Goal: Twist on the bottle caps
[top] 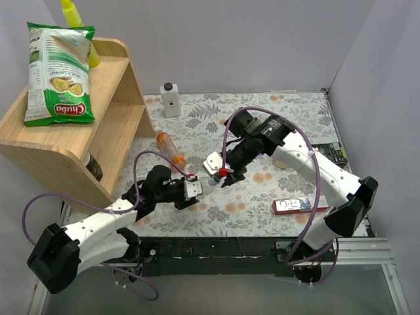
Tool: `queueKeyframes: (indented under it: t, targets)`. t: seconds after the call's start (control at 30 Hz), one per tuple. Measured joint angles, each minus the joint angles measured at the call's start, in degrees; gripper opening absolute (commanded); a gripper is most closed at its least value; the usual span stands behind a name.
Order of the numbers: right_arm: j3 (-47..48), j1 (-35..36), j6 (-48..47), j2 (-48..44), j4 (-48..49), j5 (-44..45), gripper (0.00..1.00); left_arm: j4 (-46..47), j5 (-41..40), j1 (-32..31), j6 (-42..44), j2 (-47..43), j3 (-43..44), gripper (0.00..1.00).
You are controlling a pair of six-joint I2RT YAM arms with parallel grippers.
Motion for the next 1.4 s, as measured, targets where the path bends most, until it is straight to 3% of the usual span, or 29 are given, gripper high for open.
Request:
queueKeyframes:
  t: [0.37,0.6,0.83,1.0,1.13,1.17,1.3,1.4]
  targets:
    - [0.0,0.7,1.9,0.1,1.6,2.5,0.40,0.1,0.5,0.0,-0.2,0.8,0.2,0.00]
    - [0.5,1.2,8.5,1.6,3.0,4.9,0.31,-0.9,-0.2,0.1,-1.3,1.2,0.2,0.00]
    - [5.1,0.0,29.3,7.5,5.9,9.9,0.28,0.9,-9.0,0.3,-6.0,1.4,-0.7,0.00]
    - [5.6,-5.9,49.6,11.9,10.6,5.8,0.24,4.3,-17.2,0.2,-7.9,3.7,-1.1,0.00]
    - [5.7,-9.2,59.5,15.4,12.2,2.4,0.36,6.1,-21.6,-0.1,-8.6,6.7,-1.0,0.00]
    - [6.1,-9.4,60.7,16.2,12.2,2.4,0.46,6.3,-22.2,-0.1,-8.7,7.4,-1.0,0.00]
    - [8.5,-9.6,62.8,17.8,11.2,3.7,0.70,7.5,-23.2,-0.1,-9.5,8.2,-1.0,0.00]
    - [12.6,-10.0,61.5,17.8,8.8,5.9,0.81,8.1,-22.8,0.0,-9.5,7.8,-0.5,0.00]
